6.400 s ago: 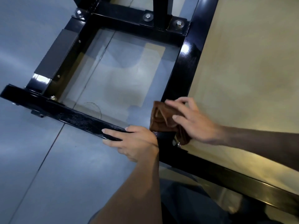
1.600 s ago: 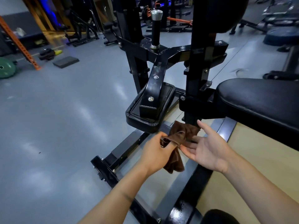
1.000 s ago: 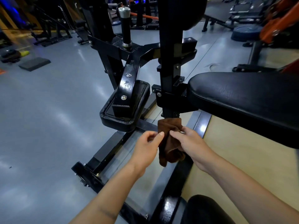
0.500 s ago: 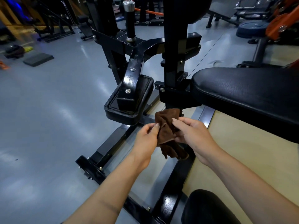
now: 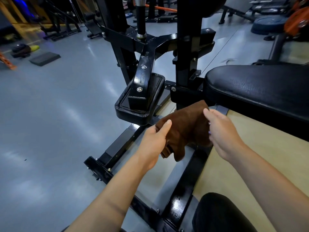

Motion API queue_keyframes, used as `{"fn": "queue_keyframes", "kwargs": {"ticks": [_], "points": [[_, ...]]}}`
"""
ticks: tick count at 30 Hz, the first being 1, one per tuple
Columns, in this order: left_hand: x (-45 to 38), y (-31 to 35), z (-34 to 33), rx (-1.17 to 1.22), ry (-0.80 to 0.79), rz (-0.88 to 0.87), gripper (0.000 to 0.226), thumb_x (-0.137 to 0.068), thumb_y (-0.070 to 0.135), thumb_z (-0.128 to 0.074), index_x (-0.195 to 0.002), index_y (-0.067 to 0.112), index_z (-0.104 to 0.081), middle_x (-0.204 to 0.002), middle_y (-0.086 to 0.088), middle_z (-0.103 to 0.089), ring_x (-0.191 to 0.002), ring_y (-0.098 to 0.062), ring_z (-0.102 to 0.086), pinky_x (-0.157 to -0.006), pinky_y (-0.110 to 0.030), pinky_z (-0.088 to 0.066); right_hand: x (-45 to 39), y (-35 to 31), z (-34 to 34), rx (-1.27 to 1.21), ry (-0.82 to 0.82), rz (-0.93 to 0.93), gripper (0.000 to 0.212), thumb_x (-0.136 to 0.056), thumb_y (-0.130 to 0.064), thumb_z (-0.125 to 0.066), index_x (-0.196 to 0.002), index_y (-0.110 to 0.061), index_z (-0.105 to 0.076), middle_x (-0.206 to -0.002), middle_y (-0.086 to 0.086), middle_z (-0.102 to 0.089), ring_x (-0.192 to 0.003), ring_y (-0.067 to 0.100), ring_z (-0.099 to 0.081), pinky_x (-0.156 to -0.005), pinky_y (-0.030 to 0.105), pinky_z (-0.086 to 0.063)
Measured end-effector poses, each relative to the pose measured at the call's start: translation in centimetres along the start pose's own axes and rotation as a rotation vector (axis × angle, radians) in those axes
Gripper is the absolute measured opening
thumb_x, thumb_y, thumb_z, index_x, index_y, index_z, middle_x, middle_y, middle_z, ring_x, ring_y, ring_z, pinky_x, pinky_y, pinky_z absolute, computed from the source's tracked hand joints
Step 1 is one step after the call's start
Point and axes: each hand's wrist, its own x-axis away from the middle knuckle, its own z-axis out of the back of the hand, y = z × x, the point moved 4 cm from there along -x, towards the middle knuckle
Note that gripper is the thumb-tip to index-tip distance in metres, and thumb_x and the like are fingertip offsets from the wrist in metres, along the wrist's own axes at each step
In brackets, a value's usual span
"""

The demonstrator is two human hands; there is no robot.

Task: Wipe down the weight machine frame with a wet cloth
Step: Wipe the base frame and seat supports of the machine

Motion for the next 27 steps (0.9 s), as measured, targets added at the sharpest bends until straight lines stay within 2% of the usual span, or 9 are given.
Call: {"fn": "queue_keyframes", "kwargs": {"ticks": [3, 6, 8, 10, 12, 17, 21, 24, 27], "points": [[0.1, 0.3, 0.1, -0.001, 0.009, -0.026, 0.012, -0.103, 0.031, -0.060, -0.109, 0.027, -0.070, -0.099, 0.008, -0.079, -0.094, -0.006, -0.075, -0.074, -0.019, -0.058, -0.5, -0.5, 0.8, 0.233, 0.069, 0.162, 0.028, -0.108, -0.041, -0.047, -0.100, -0.029, -0.070, -0.092, -0.005, -0.075, -0.093, 0.015, -0.071, -0.081, 0.034, -0.055], [-0.1, 0.8, 0.2, -0.042, 0.038, -0.026, 0.008, -0.103, 0.029, -0.062, -0.103, 0.029, -0.071, -0.098, 0.008, -0.078, -0.092, -0.007, -0.075, -0.078, -0.023, -0.060, -0.1, -1.8, 1.1, 0.588, 0.127, 0.419, 0.021, -0.110, -0.040, -0.043, -0.105, -0.032, -0.061, -0.087, -0.010, -0.067, -0.086, -0.001, -0.061, -0.070, 0.012, -0.043], [-0.2, 0.9, 0.5, -0.165, 0.089, -0.035, 0.018, -0.102, 0.032, -0.063, -0.099, 0.019, -0.074, -0.097, -0.004, -0.078, -0.091, -0.018, -0.076, -0.083, -0.037, -0.063, 0.0, -2.0, 1.1, 0.652, 0.152, 0.486, 0.018, -0.110, -0.037, -0.043, -0.108, -0.033, -0.061, -0.089, -0.015, -0.066, -0.088, -0.004, -0.059, -0.065, 0.005, -0.038], [-0.3, 0.8, 0.9, -0.291, 0.162, -0.032, 0.034, -0.100, 0.037, -0.064, -0.096, 0.004, -0.073, -0.095, -0.019, -0.074, -0.092, -0.034, -0.073, -0.087, -0.054, -0.061, 0.0, -1.8, 0.8, 0.629, 0.199, 0.510, 0.018, -0.109, -0.036, -0.047, -0.108, -0.033, -0.064, -0.093, -0.016, -0.066, -0.092, 0.002, -0.060, -0.070, 0.007, -0.038], [-0.1, 0.9, 1.1, -0.230, 0.198, 0.002, 0.035, -0.102, 0.035, -0.062, -0.099, 0.002, -0.074, -0.101, -0.023, -0.073, -0.099, -0.038, -0.072, -0.090, -0.057, -0.059, 0.5, -1.6, -0.1, 0.594, 0.217, 0.573, 0.017, -0.107, -0.034, -0.052, -0.109, -0.032, -0.068, -0.099, -0.015, -0.066, -0.095, 0.002, -0.059, -0.079, 0.016, -0.044], [0.1, 2.0, -0.3, 0.021, 0.015, 0.080, 0.057, -0.104, 0.056, -0.045, -0.115, 0.010, -0.075, -0.105, -0.014, -0.078, -0.103, -0.025, -0.075, -0.095, -0.047, -0.059, 3.6, -0.2, -4.4, 0.661, -0.065, 0.680, 0.019, -0.102, -0.033, -0.061, -0.118, -0.033, -0.072, -0.109, -0.024, -0.060, -0.098, -0.002, -0.061, -0.082, 0.014, -0.047], [0.2, 2.1, 0.2, -0.059, 0.058, -0.027, 0.026, -0.104, 0.029, -0.059, -0.115, 0.009, -0.072, -0.109, -0.022, -0.074, -0.104, -0.035, -0.072, -0.100, -0.059, -0.053, 3.2, 0.0, -4.4, 0.361, -0.146, 0.488, 0.020, -0.099, -0.016, -0.065, -0.100, -0.030, -0.079, -0.102, -0.015, -0.072, -0.091, 0.010, -0.071, -0.078, 0.030, -0.057], [0.3, 2.5, 1.0, -0.122, 0.091, -0.077, 0.021, -0.105, 0.028, -0.058, -0.120, 0.015, -0.065, -0.107, -0.015, -0.074, -0.100, -0.030, -0.072, -0.093, -0.058, -0.056, 1.9, -0.9, -3.2, 0.232, -0.087, 0.358, 0.029, -0.097, -0.015, -0.067, -0.119, -0.035, -0.070, -0.111, -0.011, -0.070, -0.101, 0.007, -0.069, -0.082, 0.034, -0.059], [0.9, 3.3, 1.2, -0.105, 0.058, -0.137, 0.015, -0.103, 0.026, -0.062, -0.115, 0.019, -0.068, -0.107, -0.008, -0.075, -0.106, -0.025, -0.072, -0.097, -0.052, -0.057, 1.2, -1.9, -3.6, 0.283, -0.360, 0.220, 0.029, -0.097, -0.027, -0.069, -0.125, -0.034, -0.068, -0.113, -0.012, -0.074, -0.105, 0.006, -0.070, -0.084, 0.025, -0.057]]}}
